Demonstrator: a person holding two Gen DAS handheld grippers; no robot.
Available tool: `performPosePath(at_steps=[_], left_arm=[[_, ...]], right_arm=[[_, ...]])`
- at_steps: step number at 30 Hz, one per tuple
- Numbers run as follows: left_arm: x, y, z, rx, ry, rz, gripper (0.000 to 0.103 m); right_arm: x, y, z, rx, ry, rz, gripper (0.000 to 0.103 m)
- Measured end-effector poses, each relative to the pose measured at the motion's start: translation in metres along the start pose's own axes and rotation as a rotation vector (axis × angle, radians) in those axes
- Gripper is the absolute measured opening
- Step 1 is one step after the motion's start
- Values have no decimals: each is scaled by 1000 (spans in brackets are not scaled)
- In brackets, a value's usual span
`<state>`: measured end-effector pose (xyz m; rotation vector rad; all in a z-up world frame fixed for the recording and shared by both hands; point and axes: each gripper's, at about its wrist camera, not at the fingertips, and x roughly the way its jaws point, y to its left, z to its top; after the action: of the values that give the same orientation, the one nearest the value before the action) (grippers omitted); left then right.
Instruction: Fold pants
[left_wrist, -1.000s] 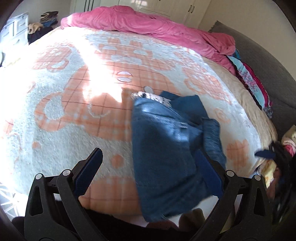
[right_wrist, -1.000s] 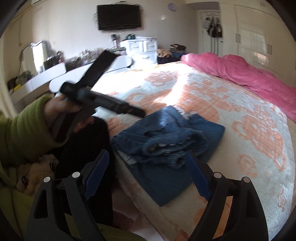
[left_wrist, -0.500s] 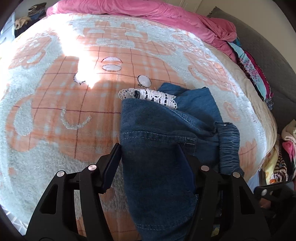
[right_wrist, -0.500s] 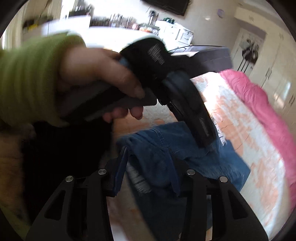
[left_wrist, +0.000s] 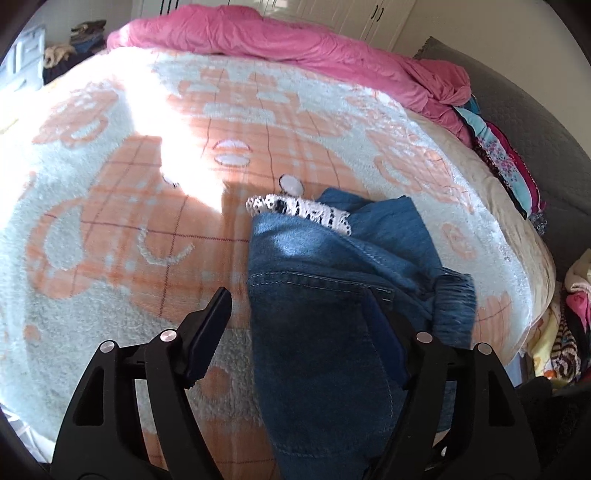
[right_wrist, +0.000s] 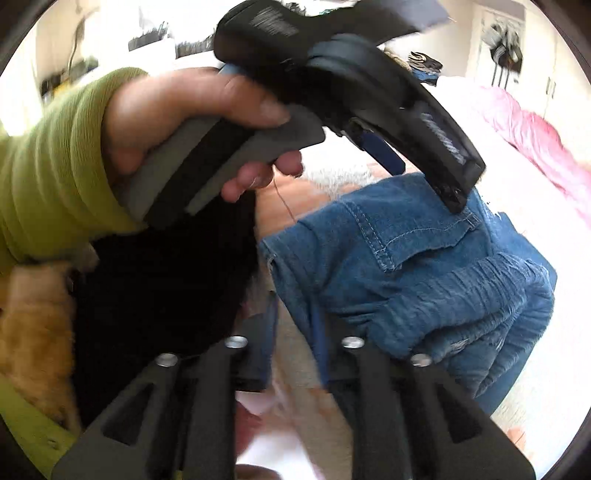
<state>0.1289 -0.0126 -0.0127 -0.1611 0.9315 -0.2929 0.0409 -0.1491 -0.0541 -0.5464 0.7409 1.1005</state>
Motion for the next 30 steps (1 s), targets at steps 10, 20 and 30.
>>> performPosePath(at_steps=[10, 20, 30], left_arm=[[-33, -18, 1, 20, -68, 1, 81], [-55, -26, -1, 24, -106, 13, 90], [-62, -29, -5, 32, -117, 31, 93]], right_arm=[[-64, 2, 4, 70, -143, -42, 48], [-120, -32, -10, 189, -277, -162, 74], [-123, -70, -23, 363, -307, -270, 87]])
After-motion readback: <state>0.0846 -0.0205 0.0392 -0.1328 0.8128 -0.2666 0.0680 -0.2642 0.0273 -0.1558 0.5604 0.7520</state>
